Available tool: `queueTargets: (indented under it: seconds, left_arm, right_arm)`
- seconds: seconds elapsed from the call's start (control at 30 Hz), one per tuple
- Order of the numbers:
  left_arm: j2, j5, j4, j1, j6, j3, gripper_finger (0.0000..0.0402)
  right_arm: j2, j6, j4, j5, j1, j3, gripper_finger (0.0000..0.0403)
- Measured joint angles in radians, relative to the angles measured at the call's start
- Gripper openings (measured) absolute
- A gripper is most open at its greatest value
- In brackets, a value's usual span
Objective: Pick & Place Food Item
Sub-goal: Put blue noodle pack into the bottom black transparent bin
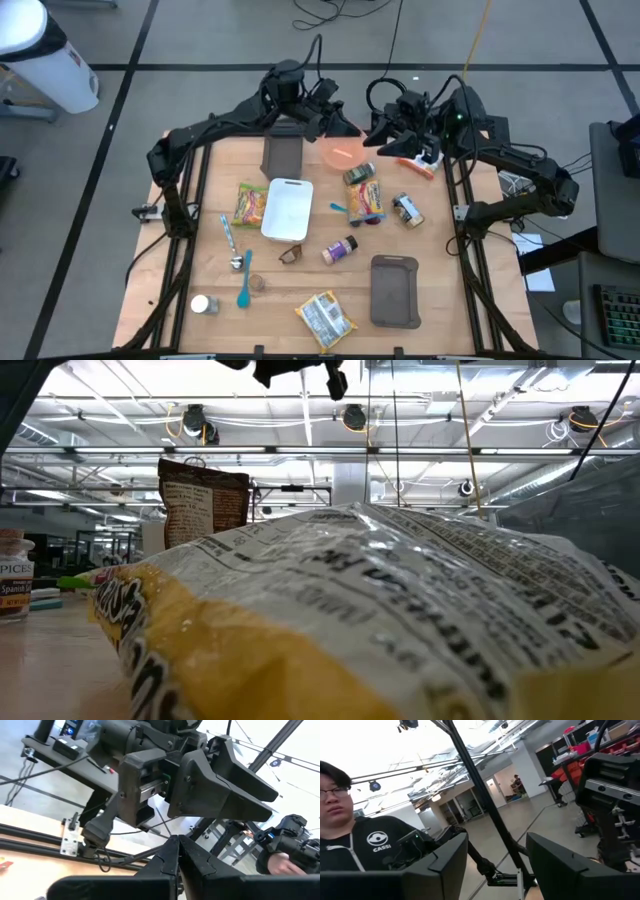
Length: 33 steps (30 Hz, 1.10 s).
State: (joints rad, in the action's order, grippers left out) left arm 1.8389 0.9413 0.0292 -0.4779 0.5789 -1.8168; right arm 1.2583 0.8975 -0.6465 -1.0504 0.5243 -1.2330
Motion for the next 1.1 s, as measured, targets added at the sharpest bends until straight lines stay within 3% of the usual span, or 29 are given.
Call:
queueTargets:
  seconds: [0.1, 0.2, 0.33, 0.43, 0.57, 0.73, 0.83, 0.97, 1.1]
  left_arm:
    - [0.0, 0.021, 0.0, -0.029, 0.002, 0.0, 0.0008]
    - [-0.009, 0.106, -0.018, -0.075, 0.007, 0.0, 0.0003]
    - [-0.054, 0.109, -0.168, -0.123, -0.056, 0.0, 0.0007]
    - [-0.107, 0.008, -0.378, -0.14, -0.207, -0.001, 0.0016]
    - [-0.183, -0.209, -0.669, -0.133, -0.409, -0.001, 0.0012]
    - [-0.239, -0.51, -0.86, -0.039, -0.522, -0.001, 0.0004]
    - [-0.25, -0.635, -0.9, 0.038, -0.534, -0.001, 0.0014]
    - [-0.252, -0.767, -0.949, 0.127, -0.478, -0.001, 0.003]
    - [-0.251, -0.792, -1.062, 0.19, -0.358, -0.001, 0.003]
  right_arm:
    - [0.0, -0.038, 0.01, 0.003, 0.013, 0.0, 0.0193]
    - [0.0, -0.101, 0.034, 0.02, 0.013, 0.0, 0.0193]
    - [0.0, -0.191, 0.109, 0.1, -0.01, 0.0, 0.0192]
    - [0.0, -0.268, 0.197, 0.159, -0.028, 0.0, 0.0192]
    - [0.0, -0.4, 0.414, 0.161, -0.028, 0.0, 0.0192]
    - [0.0, -0.66, 0.786, 0.208, -0.027, 0.0, 0.0192]
    - [-0.001, -0.893, 0.985, 0.339, -0.053, 0.001, 0.0192]
    - [-0.019, -1.213, 1.113, 0.645, -0.122, 0.002, 0.0192]
    - [-0.039, -1.429, 1.147, 0.916, -0.215, 0.001, 0.0192]
